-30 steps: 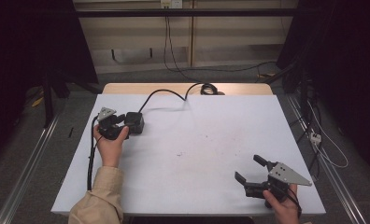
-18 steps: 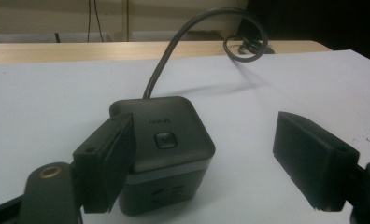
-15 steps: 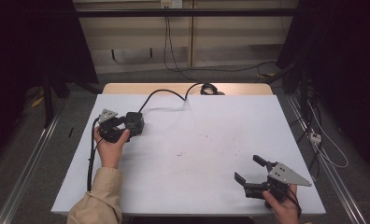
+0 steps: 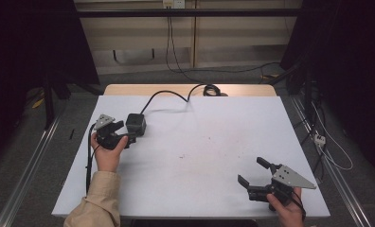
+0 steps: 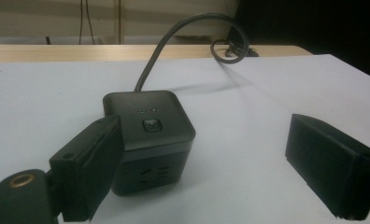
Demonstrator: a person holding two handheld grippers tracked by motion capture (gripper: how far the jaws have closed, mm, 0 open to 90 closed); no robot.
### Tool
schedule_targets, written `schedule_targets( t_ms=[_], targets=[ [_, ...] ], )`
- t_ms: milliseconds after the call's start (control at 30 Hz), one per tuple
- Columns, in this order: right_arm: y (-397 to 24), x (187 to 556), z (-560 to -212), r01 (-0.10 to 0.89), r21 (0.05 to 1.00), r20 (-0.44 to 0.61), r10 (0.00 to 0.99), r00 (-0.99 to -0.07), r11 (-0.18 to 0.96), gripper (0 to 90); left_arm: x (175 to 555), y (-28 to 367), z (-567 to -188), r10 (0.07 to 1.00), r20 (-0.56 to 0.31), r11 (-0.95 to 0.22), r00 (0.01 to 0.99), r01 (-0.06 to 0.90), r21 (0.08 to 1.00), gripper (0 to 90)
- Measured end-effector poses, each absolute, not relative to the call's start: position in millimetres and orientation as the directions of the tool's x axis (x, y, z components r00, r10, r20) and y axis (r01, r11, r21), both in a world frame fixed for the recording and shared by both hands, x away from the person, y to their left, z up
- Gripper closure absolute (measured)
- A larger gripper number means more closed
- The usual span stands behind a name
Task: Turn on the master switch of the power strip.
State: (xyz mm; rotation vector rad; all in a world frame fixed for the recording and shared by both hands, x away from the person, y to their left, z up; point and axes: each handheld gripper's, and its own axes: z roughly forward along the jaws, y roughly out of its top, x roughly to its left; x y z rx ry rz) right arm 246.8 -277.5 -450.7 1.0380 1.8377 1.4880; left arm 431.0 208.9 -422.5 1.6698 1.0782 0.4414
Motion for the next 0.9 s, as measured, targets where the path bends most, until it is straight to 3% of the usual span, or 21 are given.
schedule_targets(
  t_ms=[900],
  targets=[
    [-277.9, 246.1, -450.0, 0.22, 0.972, 0.052, 0.835, -0.548, 0.084, 5.5, 396.6, 213.2, -421.8, 0.772, -0.203, -0.079, 0.603, 0.408, 0.91, 7.5]
  ],
)
